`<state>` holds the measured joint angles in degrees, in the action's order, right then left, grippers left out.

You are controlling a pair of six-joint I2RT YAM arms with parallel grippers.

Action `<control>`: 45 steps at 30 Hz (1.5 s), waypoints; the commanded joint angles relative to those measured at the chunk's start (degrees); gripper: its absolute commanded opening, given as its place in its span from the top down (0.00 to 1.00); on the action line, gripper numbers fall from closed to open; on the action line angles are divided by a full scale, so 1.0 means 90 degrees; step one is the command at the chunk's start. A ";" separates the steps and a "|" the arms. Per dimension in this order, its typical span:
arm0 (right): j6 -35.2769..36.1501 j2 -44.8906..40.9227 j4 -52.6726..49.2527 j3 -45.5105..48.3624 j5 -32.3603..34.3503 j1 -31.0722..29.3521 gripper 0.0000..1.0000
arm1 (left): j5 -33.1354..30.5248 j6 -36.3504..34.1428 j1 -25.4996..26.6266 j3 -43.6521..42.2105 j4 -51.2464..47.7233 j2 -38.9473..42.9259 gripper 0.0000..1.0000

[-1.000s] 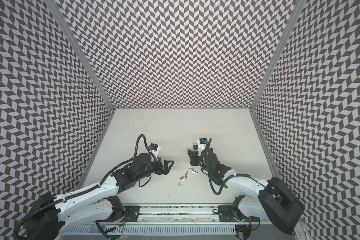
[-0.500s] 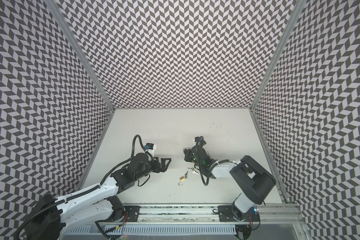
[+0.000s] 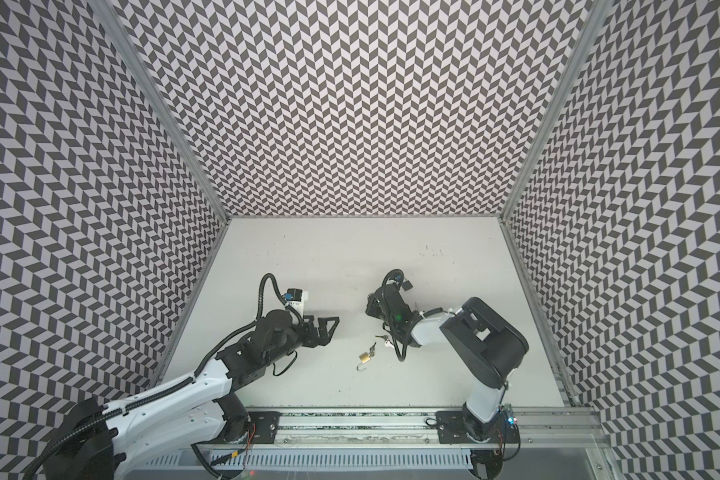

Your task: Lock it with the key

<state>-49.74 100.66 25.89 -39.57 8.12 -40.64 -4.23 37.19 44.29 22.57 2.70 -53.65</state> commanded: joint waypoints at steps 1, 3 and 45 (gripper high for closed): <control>-0.0226 0.0139 0.0225 -0.0100 0.0113 0.0043 0.98 | -0.0113 0.0079 -0.0048 -0.0046 0.0050 0.0057 0.00; -0.0217 0.0224 0.0256 -0.0096 0.0090 0.0050 0.98 | -0.0135 0.0082 -0.0044 -0.0050 0.0032 0.0071 0.00; 0.3149 -0.4690 -0.2915 0.0890 -0.1513 -0.0640 0.49 | -0.0087 0.1069 0.1387 -0.0587 -0.0294 0.1053 0.01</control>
<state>-27.88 59.99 0.12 -29.58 -1.17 -46.11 -2.35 43.70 56.62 18.20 -0.56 -46.17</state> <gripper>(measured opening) 0.493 0.987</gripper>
